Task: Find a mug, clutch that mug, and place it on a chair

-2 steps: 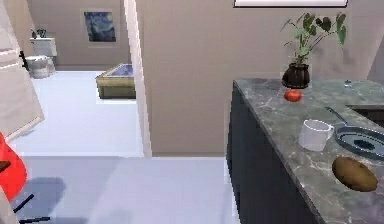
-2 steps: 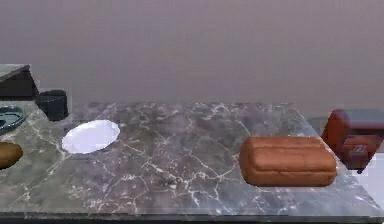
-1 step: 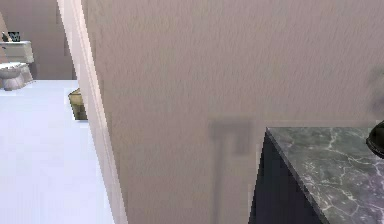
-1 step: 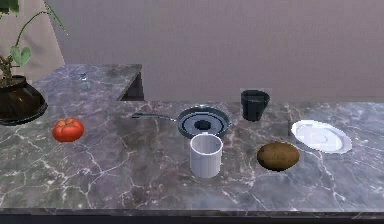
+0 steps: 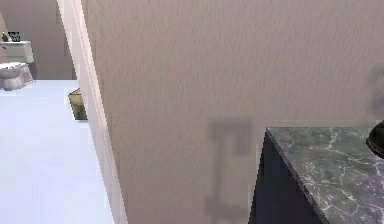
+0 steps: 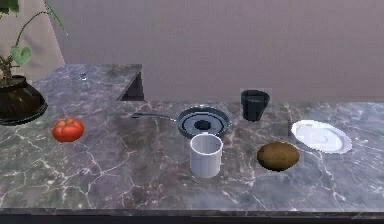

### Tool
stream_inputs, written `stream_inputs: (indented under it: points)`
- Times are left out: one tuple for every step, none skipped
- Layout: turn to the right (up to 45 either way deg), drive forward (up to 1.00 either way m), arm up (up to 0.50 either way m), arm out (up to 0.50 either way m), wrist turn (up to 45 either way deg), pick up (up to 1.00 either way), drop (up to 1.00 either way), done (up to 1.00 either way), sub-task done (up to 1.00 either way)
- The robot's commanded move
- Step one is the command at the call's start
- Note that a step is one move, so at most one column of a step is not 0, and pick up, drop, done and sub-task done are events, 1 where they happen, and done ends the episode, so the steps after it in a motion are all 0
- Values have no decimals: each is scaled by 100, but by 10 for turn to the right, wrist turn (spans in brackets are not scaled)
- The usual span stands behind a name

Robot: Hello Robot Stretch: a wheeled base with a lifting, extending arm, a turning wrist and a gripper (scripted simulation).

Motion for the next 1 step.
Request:
stream_inputs:
  points:
    - [0, 0, 38, 0, 0, 0, 0, 0, 0]
